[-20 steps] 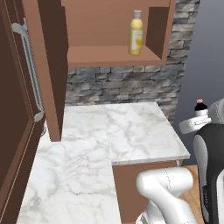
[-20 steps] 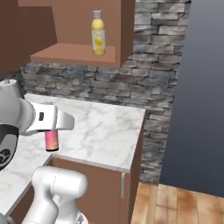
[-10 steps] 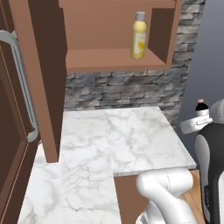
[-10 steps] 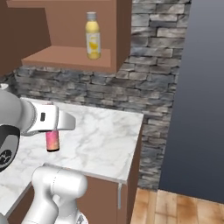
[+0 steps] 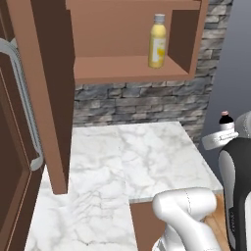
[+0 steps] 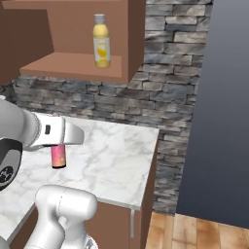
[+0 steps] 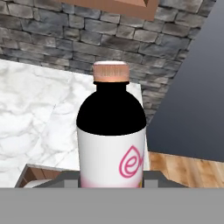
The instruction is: Sort all alcoholic drinks to one cabinet, and non-alcoholic drinks to the other.
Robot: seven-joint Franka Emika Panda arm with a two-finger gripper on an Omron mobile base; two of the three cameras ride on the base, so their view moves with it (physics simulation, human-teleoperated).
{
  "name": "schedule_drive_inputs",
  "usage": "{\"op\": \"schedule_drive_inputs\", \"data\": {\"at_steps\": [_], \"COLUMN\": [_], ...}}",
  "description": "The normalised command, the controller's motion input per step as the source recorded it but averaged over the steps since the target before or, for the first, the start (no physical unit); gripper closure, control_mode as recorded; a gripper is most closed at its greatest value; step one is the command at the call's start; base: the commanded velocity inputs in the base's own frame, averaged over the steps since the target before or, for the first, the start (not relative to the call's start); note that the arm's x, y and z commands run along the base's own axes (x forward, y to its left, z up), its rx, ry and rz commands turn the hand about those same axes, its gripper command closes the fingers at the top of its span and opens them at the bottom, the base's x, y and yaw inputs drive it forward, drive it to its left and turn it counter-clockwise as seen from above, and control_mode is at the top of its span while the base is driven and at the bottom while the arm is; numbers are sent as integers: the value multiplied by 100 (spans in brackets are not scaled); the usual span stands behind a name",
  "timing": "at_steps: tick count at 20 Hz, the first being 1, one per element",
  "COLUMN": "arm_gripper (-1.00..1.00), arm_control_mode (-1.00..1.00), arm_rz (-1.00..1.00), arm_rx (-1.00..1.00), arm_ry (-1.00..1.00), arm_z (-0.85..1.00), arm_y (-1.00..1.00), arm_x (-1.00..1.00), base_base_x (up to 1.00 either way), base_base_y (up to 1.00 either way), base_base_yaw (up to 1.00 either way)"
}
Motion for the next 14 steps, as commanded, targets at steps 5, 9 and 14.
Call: {"op": "schedule_drive_inputs", "data": {"at_steps": [5,9,14], "arm_gripper": [100,100,100], "arm_control_mode": [100,100,-100], "arm_rz": [0,0,16], "arm_rx": [0,0,10], "arm_ry": [0,0,-17], "arm_z": [0,0,66], "arm_y": [0,0,30], "arm_x": [0,0,1], "base_base_x": [100,64,0], "base_base_y": [51,38,0], "base_base_yaw": [-3,0,0]}}
